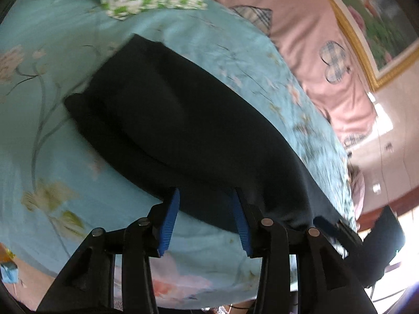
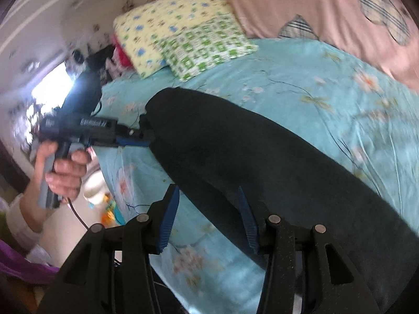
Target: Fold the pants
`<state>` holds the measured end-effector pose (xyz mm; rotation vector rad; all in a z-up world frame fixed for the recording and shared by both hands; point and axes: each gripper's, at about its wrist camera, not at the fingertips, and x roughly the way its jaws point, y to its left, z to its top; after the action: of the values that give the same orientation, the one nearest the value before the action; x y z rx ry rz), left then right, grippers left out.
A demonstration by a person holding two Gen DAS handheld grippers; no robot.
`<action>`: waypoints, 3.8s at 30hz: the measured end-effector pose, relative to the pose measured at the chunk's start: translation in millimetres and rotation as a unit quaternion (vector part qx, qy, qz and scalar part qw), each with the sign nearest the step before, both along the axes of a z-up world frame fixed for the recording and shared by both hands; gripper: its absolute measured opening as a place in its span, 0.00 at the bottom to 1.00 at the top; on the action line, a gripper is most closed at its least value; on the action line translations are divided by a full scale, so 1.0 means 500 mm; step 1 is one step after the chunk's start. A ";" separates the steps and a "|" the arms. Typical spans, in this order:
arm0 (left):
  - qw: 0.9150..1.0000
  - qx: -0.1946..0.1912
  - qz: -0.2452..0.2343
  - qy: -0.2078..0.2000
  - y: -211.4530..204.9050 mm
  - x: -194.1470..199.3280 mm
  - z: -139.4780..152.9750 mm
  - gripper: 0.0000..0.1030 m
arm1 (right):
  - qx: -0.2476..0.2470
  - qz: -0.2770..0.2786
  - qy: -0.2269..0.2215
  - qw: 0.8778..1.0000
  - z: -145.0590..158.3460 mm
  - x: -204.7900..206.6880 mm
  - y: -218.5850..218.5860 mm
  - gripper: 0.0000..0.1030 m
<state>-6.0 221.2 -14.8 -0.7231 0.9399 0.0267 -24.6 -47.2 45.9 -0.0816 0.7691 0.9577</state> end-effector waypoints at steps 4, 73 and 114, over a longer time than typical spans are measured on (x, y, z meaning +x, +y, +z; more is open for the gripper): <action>0.999 -0.002 0.040 0.009 0.047 0.004 -0.010 0.41 | -0.035 0.029 -0.033 0.998 -0.004 -0.005 0.063 0.47; 0.988 0.066 0.139 0.001 0.141 -0.064 0.028 0.56 | 0.058 -0.068 0.066 0.994 0.049 0.192 0.016 0.44; 0.992 0.069 0.095 -0.042 0.156 -0.025 0.024 0.16 | -0.114 0.001 0.002 0.993 0.022 0.316 0.190 0.04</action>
<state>-18.7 299.4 -2.6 -0.6778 0.7785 0.2252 133.2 47.6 57.0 -0.2795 0.8804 0.8680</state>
